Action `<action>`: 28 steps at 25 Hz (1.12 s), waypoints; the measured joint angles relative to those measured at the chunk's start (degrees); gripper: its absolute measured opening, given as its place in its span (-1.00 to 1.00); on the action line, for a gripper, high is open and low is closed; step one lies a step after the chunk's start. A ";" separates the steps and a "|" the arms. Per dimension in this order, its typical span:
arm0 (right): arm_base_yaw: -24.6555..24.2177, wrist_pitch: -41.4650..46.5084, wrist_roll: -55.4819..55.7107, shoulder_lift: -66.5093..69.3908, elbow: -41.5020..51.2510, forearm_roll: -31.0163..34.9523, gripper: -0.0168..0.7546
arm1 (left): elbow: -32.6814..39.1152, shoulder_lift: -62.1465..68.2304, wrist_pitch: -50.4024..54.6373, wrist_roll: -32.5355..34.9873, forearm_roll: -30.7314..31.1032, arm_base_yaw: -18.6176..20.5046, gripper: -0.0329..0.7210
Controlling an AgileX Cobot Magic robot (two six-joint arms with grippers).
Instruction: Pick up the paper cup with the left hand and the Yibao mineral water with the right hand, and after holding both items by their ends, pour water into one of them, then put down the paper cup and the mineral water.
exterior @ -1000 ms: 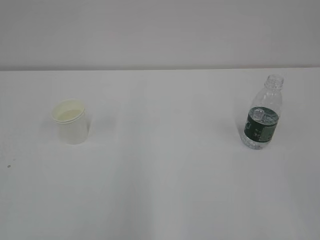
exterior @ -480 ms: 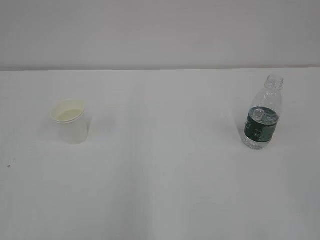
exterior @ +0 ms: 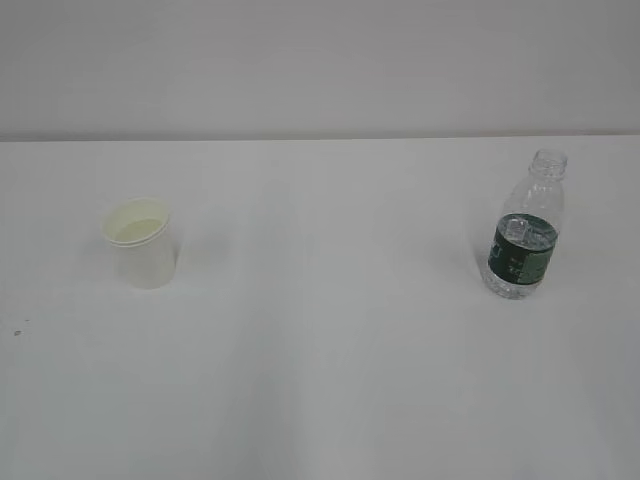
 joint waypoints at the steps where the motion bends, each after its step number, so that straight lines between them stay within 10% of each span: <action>1: 0.00 0.00 0.00 0.00 0.00 0.00 0.44 | 0.00 0.00 0.06 0.00 0.00 0.00 -0.20; 28: 0.00 1.52 0.00 0.00 0.04 0.00 0.44 | 0.00 0.00 0.19 0.00 -2.39 0.00 -0.07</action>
